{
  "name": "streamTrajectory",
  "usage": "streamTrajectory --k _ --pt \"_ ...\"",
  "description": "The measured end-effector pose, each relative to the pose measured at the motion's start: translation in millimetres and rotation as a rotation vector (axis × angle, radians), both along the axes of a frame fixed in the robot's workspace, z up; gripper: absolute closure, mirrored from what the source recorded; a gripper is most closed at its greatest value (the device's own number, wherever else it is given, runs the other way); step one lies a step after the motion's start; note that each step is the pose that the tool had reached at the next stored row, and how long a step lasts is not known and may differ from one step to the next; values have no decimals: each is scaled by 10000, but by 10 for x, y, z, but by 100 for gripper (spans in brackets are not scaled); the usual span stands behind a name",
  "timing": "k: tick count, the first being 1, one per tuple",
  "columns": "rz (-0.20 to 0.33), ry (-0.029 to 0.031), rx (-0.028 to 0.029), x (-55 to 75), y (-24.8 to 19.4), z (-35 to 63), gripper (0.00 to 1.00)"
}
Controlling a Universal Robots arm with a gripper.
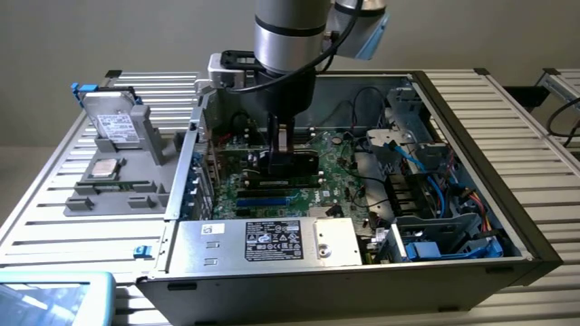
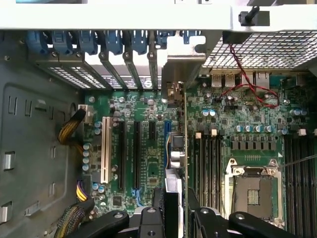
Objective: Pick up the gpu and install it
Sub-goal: 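Insert the gpu into the slot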
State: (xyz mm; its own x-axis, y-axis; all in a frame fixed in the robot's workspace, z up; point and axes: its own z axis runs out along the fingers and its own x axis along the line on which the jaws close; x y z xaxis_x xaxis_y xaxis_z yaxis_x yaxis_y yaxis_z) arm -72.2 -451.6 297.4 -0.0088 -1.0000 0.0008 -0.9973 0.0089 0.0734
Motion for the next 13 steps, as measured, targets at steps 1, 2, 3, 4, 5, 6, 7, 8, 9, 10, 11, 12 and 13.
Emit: streamTrajectory --k 1,2,3,4,5,6,7,8,9,10,11,12,13 --pt "-4 4 3 0 -6 -16 72" --pt "-11 10 2 0 -9 -32 72" --pt "-18 17 2 -1 -12 -47 72" --pt "-22 25 0 0 -14 -59 72" --pt "-23 34 1 0 -15 -67 72" --pt "-23 53 0 0 -16 -69 72" --pt "-23 54 -1 0 -16 -69 72" --pt "-23 54 0 0 -16 -69 72" --pt "-24 55 0 0 -16 -69 72" --pt "-23 54 2 -1 -15 -72 72" --pt "-24 53 4 -5 -15 -79 72" --pt "-23 52 5 -11 -16 -86 72" --pt "-23 53 1 -20 -17 -97 72"
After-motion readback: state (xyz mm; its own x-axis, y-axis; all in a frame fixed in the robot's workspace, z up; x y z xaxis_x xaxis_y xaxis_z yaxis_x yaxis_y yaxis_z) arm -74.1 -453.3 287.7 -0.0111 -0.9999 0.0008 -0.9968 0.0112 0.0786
